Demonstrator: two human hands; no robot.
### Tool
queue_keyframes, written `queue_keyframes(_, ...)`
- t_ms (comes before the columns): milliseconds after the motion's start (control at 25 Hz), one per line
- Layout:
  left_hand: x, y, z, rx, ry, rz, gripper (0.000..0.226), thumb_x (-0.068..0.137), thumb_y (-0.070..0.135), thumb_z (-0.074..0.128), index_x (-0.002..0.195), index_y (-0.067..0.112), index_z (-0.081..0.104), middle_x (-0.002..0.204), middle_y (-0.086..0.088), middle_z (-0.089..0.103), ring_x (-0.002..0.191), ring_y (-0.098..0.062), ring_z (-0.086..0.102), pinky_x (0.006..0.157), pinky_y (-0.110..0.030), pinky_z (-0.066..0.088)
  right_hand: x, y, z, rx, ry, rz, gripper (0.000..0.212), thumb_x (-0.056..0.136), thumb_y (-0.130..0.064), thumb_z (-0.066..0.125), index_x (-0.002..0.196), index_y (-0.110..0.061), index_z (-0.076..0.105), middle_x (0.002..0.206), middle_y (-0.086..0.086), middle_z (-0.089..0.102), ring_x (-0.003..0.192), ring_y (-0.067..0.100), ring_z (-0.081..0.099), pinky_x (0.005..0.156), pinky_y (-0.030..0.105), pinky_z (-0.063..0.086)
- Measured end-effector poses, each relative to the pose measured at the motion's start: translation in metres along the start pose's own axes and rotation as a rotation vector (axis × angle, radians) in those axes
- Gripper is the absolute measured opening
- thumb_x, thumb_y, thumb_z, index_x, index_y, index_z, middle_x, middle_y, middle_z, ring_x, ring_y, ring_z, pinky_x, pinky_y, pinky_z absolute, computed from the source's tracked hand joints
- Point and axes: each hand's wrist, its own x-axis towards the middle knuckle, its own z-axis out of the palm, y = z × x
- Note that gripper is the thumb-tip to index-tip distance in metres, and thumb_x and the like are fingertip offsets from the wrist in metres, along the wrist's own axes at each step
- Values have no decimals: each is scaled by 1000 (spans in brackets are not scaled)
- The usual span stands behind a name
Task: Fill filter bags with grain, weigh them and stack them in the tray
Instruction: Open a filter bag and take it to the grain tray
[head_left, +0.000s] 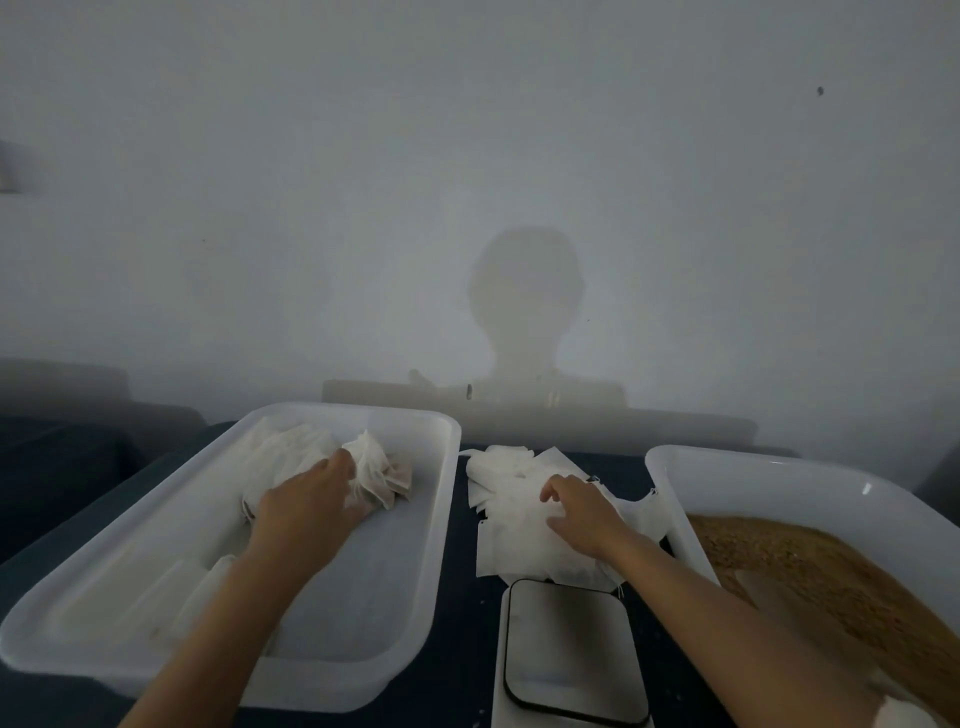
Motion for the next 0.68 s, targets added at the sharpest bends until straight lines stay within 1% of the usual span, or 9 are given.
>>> queue_keyframes(120,11,17,14,-10,-29,43,22,94,38,49,108,21,46,91,10,55,78,-14,56,68,-25,39,7,14,7,-236,-90,-21,47,88,-34,61,129,-19,41,133,3,42,120,25,40,99,38,36)
queue_keyframes(240,12,17,27,-7,-46,54,18,93,38,50,95,22,42,77,10,47,69,-12,51,64,-23,37,10,20,13,-362,-85,-94,55,85,-38,63,130,-19,38,132,3,40,118,25,42,97,37,37)
queue_keyframes(360,10,12,35,42,-51,103,26,92,46,52,92,24,36,78,10,46,68,-9,48,64,-21,36,13,22,15,-445,-56,-164,46,91,-29,55,131,-16,38,130,7,45,112,25,48,93,34,40)
queue_keyframes(480,10,11,38,59,-65,113,27,91,47,52,91,25,36,79,11,47,68,-8,48,63,-20,37,16,21,14,-431,-30,-178,33,96,-16,44,129,-12,42,124,9,53,105,26,55,83,30,41)
queue_keyframes(520,10,11,38,62,-67,118,26,91,46,52,91,25,36,79,11,47,68,-8,48,62,-19,37,16,20,13,-415,-40,-172,34,96,-15,45,129,-12,42,124,9,53,105,26,56,83,29,41)
queue_keyframes(560,10,12,39,59,-70,119,26,92,46,52,91,25,37,79,11,48,68,-8,49,62,-19,36,15,20,12,-400,-68,-172,39,94,-20,51,131,-13,41,125,7,51,107,26,54,85,30,42)
queue_keyframes(600,9,13,40,51,-73,117,24,92,45,51,91,25,38,79,11,48,69,-8,49,62,-19,36,14,21,12,-399,-109,-173,50,90,-28,58,133,-14,38,127,6,47,110,26,52,88,33,42)
queue_keyframes(640,8,13,40,45,-78,113,23,93,44,51,92,25,39,80,10,48,70,-9,49,63,-19,37,14,24,14,-430,-146,-178,60,87,-34,62,135,-15,35,129,6,44,112,26,50,91,34,43)
queue_keyframes(680,7,14,40,44,-84,109,21,93,43,50,93,24,40,81,10,48,71,-9,49,65,-19,37,14,25,16,-482,-165,-188,61,87,-36,61,136,-15,33,131,7,42,112,27,49,91,36,43)
